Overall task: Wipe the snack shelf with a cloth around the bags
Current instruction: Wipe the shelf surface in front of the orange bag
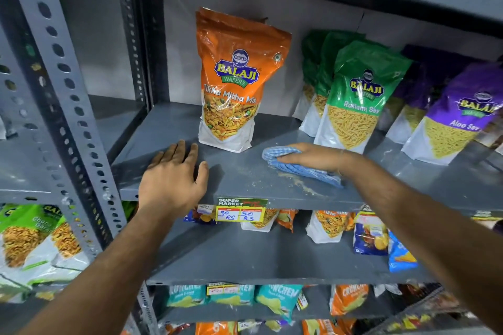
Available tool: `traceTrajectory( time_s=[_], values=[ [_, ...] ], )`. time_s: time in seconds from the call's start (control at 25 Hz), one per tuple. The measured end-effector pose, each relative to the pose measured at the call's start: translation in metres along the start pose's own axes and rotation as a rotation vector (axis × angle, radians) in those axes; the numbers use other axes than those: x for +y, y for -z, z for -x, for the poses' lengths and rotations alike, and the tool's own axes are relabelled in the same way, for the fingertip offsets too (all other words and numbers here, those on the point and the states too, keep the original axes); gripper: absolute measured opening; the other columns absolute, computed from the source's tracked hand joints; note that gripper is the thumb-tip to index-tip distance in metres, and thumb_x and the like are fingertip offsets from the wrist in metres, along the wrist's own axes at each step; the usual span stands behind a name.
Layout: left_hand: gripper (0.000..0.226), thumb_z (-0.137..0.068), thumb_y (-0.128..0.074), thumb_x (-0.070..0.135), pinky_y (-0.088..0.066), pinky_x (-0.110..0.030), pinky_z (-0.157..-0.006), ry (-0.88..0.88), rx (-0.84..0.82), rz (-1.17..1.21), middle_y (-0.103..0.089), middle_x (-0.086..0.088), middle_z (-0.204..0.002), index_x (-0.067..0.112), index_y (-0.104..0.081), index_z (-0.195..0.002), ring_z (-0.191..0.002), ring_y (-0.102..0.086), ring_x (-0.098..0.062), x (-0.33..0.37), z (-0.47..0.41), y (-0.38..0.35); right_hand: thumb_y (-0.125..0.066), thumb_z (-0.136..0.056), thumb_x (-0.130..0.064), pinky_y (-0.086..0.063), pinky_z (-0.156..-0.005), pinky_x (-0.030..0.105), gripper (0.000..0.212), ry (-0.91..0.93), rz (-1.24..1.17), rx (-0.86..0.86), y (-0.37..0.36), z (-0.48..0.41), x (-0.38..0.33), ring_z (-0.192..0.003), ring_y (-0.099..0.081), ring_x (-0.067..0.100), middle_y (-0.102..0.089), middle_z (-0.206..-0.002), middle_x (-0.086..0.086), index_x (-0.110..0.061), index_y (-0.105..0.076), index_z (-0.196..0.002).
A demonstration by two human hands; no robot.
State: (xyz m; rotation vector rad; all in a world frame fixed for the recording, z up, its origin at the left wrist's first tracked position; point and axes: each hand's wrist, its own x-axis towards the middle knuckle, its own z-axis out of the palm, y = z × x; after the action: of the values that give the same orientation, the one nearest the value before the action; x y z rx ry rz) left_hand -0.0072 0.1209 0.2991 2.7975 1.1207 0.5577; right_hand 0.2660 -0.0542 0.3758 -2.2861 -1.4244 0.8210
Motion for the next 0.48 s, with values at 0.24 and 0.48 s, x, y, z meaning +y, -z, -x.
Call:
traceTrajectory(
  time_s=[0.24, 0.48],
  values=[
    [0.075, -0.098, -0.017, 0.055, -0.027, -0.047, -0.126, 0.0, -0.01, 0.023, -0.04, -0.015, -0.165, 0.016, -0.042, -0.157, -0.153, -0.035, -0.03, 0.005, 0.003, 0.004, -0.054, -0.101, -0.03, -0.01, -0.124, 0.03, 0.059, 0.294, 0.15, 0.27, -0.041, 0.007, 0.036, -0.152, -0.007, 0.002, -0.016, -0.164, -0.018, -0.035, -0.028, -0.154],
    [0.062, -0.104, -0.018, 0.05, -0.034, -0.049, -0.122, 0.048, -0.028, 0.179, -0.038, -0.003, -0.167, 0.025, -0.042, -0.156, -0.153, -0.035, -0.025, -0.01, 0.006, 0.015, -0.053, -0.098, -0.036, -0.021, -0.123, 0.038, 0.059, 0.022, 0.098, 0.422, -0.037, -0.015, 0.028, -0.152, -0.021, 0.011, -0.025, -0.164, -0.009, -0.041, -0.029, -0.152]
  ],
)
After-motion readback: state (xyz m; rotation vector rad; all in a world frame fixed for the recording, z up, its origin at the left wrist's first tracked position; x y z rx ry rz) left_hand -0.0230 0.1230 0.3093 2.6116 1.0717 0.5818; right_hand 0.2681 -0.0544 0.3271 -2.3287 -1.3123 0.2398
